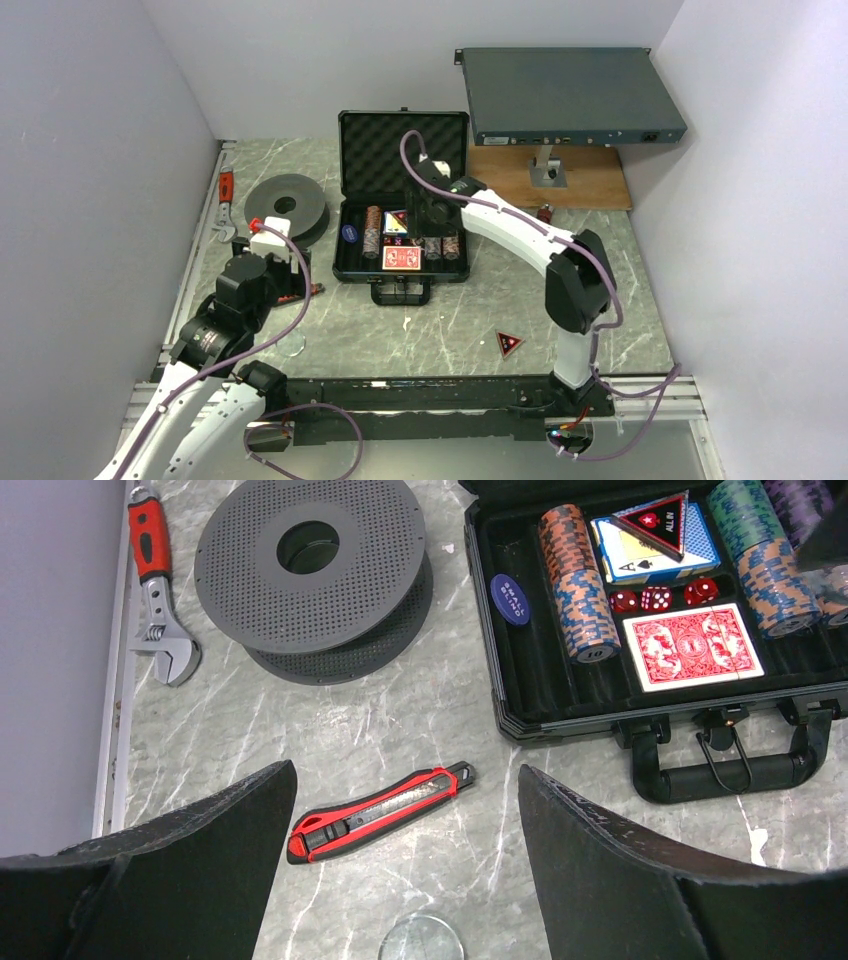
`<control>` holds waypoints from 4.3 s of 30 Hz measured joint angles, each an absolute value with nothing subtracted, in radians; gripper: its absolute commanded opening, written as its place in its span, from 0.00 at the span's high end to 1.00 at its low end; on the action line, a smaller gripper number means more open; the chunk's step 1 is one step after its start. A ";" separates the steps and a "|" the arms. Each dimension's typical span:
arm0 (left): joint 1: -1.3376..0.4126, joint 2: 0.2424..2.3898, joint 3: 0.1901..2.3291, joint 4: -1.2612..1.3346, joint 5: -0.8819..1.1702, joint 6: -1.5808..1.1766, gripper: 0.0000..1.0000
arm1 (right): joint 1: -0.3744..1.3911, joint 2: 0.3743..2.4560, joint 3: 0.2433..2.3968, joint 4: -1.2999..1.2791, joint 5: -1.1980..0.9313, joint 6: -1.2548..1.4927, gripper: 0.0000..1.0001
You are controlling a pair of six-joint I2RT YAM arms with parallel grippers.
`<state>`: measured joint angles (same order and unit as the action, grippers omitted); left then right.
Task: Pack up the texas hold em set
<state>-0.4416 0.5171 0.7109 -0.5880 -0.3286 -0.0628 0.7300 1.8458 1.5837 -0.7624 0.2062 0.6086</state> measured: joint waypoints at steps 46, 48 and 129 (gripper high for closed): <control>-0.442 0.515 0.711 -0.588 -0.326 -0.063 0.13 | 0.818 2.079 1.704 -0.704 0.152 0.556 0.12; -0.442 0.516 0.711 -0.588 -0.326 -0.063 0.13 | 0.819 2.075 1.704 -0.706 0.157 0.550 0.12; -0.440 0.507 0.711 -0.588 -0.311 -0.063 0.13 | 0.506 1.135 0.582 -0.873 0.017 1.299 0.11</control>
